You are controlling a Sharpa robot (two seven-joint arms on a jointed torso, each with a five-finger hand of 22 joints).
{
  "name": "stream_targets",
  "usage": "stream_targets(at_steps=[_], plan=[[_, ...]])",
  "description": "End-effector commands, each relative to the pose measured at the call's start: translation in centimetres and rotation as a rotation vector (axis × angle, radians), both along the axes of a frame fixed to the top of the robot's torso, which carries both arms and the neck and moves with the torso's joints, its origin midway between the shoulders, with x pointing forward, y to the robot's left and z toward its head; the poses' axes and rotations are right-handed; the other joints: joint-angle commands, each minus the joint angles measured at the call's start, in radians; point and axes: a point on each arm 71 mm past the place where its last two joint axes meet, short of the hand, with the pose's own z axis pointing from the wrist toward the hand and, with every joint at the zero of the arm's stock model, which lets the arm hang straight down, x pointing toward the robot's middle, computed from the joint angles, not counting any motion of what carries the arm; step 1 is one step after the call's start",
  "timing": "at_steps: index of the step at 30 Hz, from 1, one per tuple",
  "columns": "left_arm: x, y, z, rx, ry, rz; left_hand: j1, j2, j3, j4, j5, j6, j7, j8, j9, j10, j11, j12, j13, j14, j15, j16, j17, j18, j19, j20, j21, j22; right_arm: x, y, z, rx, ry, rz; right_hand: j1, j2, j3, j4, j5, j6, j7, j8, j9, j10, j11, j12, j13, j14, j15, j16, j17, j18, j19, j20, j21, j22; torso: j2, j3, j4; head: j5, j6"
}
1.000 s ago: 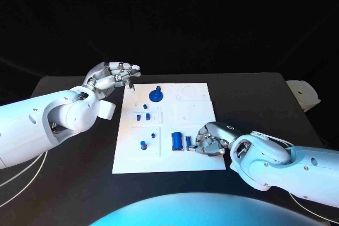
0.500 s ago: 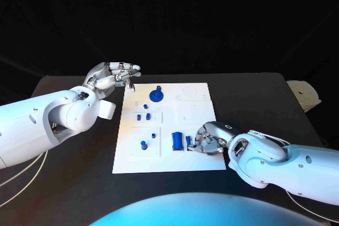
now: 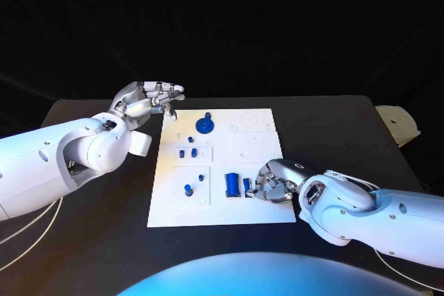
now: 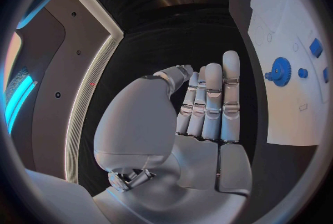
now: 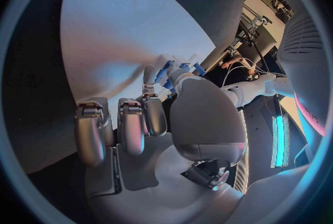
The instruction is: Assemble the parts on the task board
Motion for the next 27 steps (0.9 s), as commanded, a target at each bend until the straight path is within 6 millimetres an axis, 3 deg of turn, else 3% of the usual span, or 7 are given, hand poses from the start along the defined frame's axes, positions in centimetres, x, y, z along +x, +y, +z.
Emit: stream_targets(at_steps=[1,9,13,15,16,18,27], plan=[[0.0,-0.2,0.1,-0.011,-0.005,-0.013,-0.007,0.003,0.003,0.005,0.005,-0.005,0.000,0.003,0.001,-0.010,0.000,0.003,0.002,-0.009,-0.001,0.007,-0.001,0.014,-0.003,0.004,-0.004,-0.001,0.1,0.0,0.8,0.081,-0.046,0.003,0.007,-0.001,-0.011,0.004,0.002,-0.003,0.005,-0.010,-0.003,0.037,-0.005,-0.019,0.166,0.099,-0.003,-0.001,0.237,-0.007,0.103,-0.006,0.004,0.263,-0.002,0.0002,-0.0010,-0.002,0.000],[0.2,-0.3,-0.2,-0.018,-0.006,-0.009,-0.015,0.001,0.000,0.010,0.004,-0.007,0.001,0.003,0.001,-0.013,0.001,0.005,0.002,-0.010,0.000,0.008,-0.002,0.014,-0.003,0.004,-0.006,-0.002,3.2,-1.5,3.4,0.372,-0.077,-0.040,0.045,0.008,-0.052,0.004,0.033,-0.079,0.041,-0.055,-0.023,-0.047,0.027,-0.220,0.083,0.068,0.023,-0.069,0.114,0.025,0.059,0.017,-0.152,0.216,-0.014,-0.0071,-0.0043,-0.011,0.019],[0.5,-0.4,-0.7,-0.040,0.003,0.002,-0.039,-0.013,-0.015,0.027,0.002,-0.016,0.001,0.002,0.001,-0.022,0.003,0.007,0.001,-0.016,0.004,0.008,-0.004,0.013,-0.007,0.009,-0.017,-0.009,6.3,-3.1,4.1,0.533,-0.051,-0.116,0.099,0.014,-0.067,0.003,0.043,-0.118,0.059,-0.073,-0.028,-0.144,0.043,-0.437,-0.022,0.035,0.036,-0.148,0.004,0.065,-0.005,0.030,-0.377,0.138,-0.032,-0.0151,-0.0074,-0.009,0.033],[0.6,-0.3,-1.2,-0.065,0.021,0.022,-0.063,-0.032,-0.040,0.047,-0.001,-0.025,0.001,0.002,0.001,-0.028,0.004,0.012,0.001,-0.058,0.011,-0.012,-0.015,0.013,-0.035,0.016,-0.049,-0.025,8.5,-4.1,4.2,0.629,-0.026,-0.190,0.156,0.019,-0.067,0.000,0.040,-0.195,0.093,-0.098,-0.033,-0.352,0.077,-0.777,-0.193,-0.073,0.067,-0.326,-0.217,0.123,-0.140,0.053,-0.769,-0.009,-0.043,-0.0193,-0.0098,0.000,0.055],[0.7,-0.3,-1.4,-0.071,0.026,0.028,-0.063,-0.033,-0.042,0.048,-0.002,-0.026,0.001,0.003,0.001,-0.028,0.005,0.012,0.001,-0.063,0.011,-0.015,-0.017,0.012,-0.039,0.017,-0.053,-0.027,9.0,-4.3,4.2,0.653,-0.018,-0.210,0.158,0.019,-0.067,0.000,0.040,-0.198,0.095,-0.098,-0.034,-0.355,0.078,-0.778,-0.194,-0.077,0.068,-0.330,-0.222,0.125,-0.146,0.054,-0.784,-0.015,-0.048,-0.0210,-0.0120,0.005,0.057],[0.9,-0.1,-1.8,-0.087,0.036,0.050,-0.065,-0.040,-0.059,0.063,-0.004,-0.041,0.004,0.001,-0.001,-0.045,0.012,0.010,-0.003,-0.123,0.022,-0.071,-0.047,0.011,-0.086,0.028,-0.113,-0.060,10.5,-4.9,4.1,0.727,0.005,-0.271,0.205,0.026,-0.059,0.000,0.040,-0.254,0.127,-0.106,-0.044,-0.439,0.108,-0.817,-0.241,-0.162,0.099,-0.424,-0.318,0.169,-0.285,0.083,-1.141,-0.178,-0.053,-0.0223,-0.0124,0.009,0.073],[2.5,0.9,-3.2,-0.128,0.043,0.167,-0.021,-0.038,-0.106,0.125,-0.006,-0.104,-0.010,0.013,-0.010,-0.081,0.056,-0.085,-0.062,-0.252,0.101,-0.584,-0.238,0.014,-0.240,0.145,-0.561,-0.352,15.6,-5.6,3.5,0.922,0.026,-0.385,0.274,0.014,0.062,0.000,-0.004,-0.255,0.155,-0.151,-0.142,-0.472,0.159,-1.123,-0.742,-0.469,0.168,-1.055,-0.758,0.174,-0.408,0.164,-1.494,-0.566,-0.085,-0.0200,-0.0125,0.010,0.131]])
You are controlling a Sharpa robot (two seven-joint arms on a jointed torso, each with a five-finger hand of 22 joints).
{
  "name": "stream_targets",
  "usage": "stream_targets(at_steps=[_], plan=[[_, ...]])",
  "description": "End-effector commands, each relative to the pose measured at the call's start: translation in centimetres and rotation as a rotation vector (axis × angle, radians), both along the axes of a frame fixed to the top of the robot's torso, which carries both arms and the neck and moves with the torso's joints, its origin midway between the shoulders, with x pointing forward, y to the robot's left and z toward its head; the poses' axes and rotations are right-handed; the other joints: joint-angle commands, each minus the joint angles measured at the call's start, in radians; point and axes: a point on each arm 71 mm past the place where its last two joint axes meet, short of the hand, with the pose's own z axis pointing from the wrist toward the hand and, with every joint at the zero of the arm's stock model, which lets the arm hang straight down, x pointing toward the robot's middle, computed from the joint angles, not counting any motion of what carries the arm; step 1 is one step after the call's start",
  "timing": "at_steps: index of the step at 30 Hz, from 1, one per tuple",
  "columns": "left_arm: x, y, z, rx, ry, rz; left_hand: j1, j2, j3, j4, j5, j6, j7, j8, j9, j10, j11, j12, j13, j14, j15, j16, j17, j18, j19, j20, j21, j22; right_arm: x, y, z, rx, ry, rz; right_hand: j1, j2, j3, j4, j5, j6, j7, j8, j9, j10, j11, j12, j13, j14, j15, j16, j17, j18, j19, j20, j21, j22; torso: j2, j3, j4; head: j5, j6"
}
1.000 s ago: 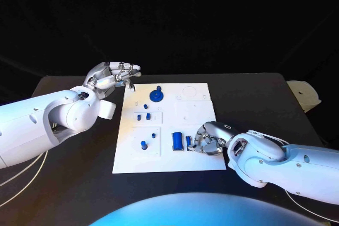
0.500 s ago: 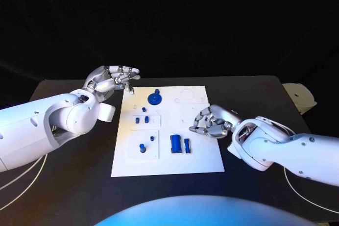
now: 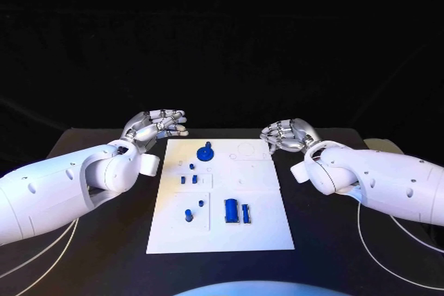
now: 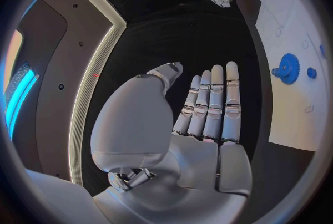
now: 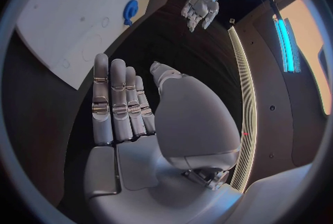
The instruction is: Assemble the parts on the task board
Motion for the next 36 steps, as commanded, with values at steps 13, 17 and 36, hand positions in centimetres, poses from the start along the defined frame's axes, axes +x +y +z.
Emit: stream_targets(at_steps=[13,17,36], plan=[[1.5,0.3,-1.2,-0.023,-0.007,0.089,-0.418,0.193,-0.408,-0.167,-0.299,-0.830,-0.181,-0.260,-0.262,-0.993,-0.157,-0.224,-0.070,-0.854,-0.121,-0.631,-0.206,-0.170,-0.880,-0.234,-0.328,-0.264,2.8,0.8,-0.4,0.163,0.000,-0.037,-0.451,0.153,-0.331,-0.286,-0.185,-0.797,-0.183,-0.330,-0.516,-0.269,-0.117,-0.306,-0.686,-1.026,-0.058,-0.627,-0.620,-0.170,-1.081,-0.160,-0.143,-0.833,-0.026,0.0057,-0.0026,0.003,0.064],[1.1,-0.1,-1.3,-0.012,-0.007,0.106,-0.567,0.193,-0.408,-0.167,-0.299,-0.830,-0.181,-0.260,-0.262,-0.993,-0.157,-0.224,-0.070,-0.854,-0.121,-0.631,-0.206,-0.170,-0.880,-0.234,-0.328,-0.264,2.0,1.4,-0.3,0.198,-0.011,-0.053,-0.601,0.153,-0.331,-0.286,-0.185,-0.797,-0.183,-0.330,-0.516,-0.981,-0.117,-0.306,-0.686,-1.026,-0.058,-0.627,-0.620,-0.170,-1.081,-0.160,-0.143,-0.833,-0.034,0.0121,0.0004,0.011,0.086],[-4.0,-4.4,-1.3,0.103,-0.021,0.285,-1.351,0.193,-0.408,-0.167,-0.299,-0.830,-0.181,-0.260,-0.262,-0.993,-0.157,-0.224,-0.070,-0.854,-0.121,-0.631,-0.206,-0.170,-0.880,-0.234,-0.328,-0.264,-3.5,4.7,1.6,0.404,-0.061,-0.182,-1.382,0.153,-0.331,-0.286,-0.185,-0.797,-0.183,-0.330,-0.516,-0.981,-0.117,-0.306,-0.686,-1.026,-0.058,-0.627,-0.620,-0.170,-1.081,-0.160,-0.143,-0.833,-0.065,0.0351,0.0113,0.040,0.165]])
